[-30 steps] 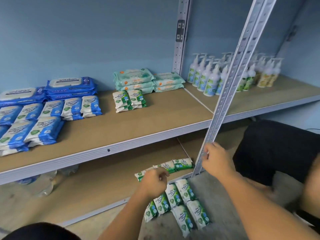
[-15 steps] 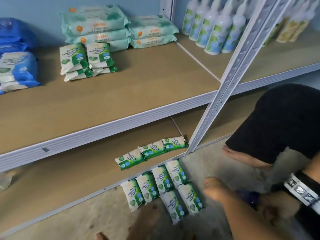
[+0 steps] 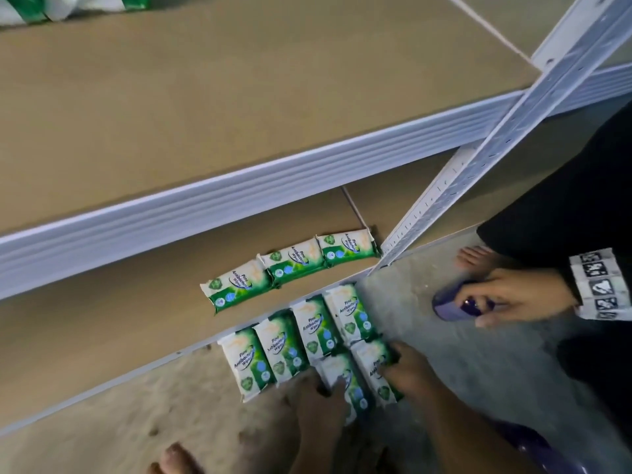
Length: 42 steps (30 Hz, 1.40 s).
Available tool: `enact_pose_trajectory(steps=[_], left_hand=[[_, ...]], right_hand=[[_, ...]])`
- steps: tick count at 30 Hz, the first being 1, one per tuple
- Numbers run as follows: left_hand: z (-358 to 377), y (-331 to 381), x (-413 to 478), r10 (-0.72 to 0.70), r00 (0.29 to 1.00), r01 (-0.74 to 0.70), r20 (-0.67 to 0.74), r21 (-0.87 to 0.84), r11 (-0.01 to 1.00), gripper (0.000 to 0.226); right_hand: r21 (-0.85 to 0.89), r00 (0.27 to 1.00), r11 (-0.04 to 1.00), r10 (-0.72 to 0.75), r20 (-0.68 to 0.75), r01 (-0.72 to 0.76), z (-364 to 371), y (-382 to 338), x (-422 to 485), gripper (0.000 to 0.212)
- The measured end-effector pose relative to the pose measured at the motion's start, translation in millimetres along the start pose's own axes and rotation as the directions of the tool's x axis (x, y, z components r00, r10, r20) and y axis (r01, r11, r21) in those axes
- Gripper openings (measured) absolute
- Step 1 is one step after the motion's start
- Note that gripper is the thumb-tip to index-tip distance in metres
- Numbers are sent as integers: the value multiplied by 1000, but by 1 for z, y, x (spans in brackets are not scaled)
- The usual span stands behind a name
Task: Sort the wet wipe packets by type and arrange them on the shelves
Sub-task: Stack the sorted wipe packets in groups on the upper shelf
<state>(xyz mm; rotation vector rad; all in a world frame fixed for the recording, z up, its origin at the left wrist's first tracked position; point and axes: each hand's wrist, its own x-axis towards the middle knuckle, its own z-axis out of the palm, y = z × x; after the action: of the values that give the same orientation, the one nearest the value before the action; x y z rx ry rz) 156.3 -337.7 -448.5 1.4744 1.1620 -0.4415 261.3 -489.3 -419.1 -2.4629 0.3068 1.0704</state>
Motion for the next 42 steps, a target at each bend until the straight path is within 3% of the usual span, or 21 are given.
enact_pose_trajectory(steps=[3, 7, 15, 21, 23, 25, 33, 37, 42], left_hand=[[9, 6, -11, 20, 999, -20, 41, 17, 1000, 30], [7, 3, -13, 45, 998, -46, 47, 23, 999, 18], [-9, -9, -14, 55, 994, -61, 96, 59, 996, 31], [-46, 1, -31, 147, 971, -164, 186, 81, 983, 20], [-58, 6, -40, 145, 960, -167, 241, 75, 983, 9], [-71, 10, -51, 144, 950, -168, 276, 64, 984, 11], [-127, 22, -114, 232, 936, -228, 266, -47, 973, 52], [-163, 54, -155, 388, 880, -355, 274, -165, 920, 55], [-216, 103, -211, 610, 764, -585, 209, -172, 792, 57]], right_hand=[[26, 999, 999, 34, 7, -34, 7, -4, 6, 44], [41, 997, 997, 64, 34, -65, 10, -5, 10, 41], [67, 998, 996, 62, 26, -64, 12, -9, -2, 23], [77, 999, 996, 37, -14, -36, 11, -16, -39, 18], [71, 999, 997, 12, -42, -9, 9, -17, -56, 17], [55, 997, 998, -24, -71, 28, 7, -19, -74, 17], [141, 978, 973, -168, -127, 185, 3, -34, -147, 23], [286, 939, 902, -268, -214, 322, -21, -71, -195, 25], [429, 879, 769, -388, -277, 474, -58, -115, -241, 36]])
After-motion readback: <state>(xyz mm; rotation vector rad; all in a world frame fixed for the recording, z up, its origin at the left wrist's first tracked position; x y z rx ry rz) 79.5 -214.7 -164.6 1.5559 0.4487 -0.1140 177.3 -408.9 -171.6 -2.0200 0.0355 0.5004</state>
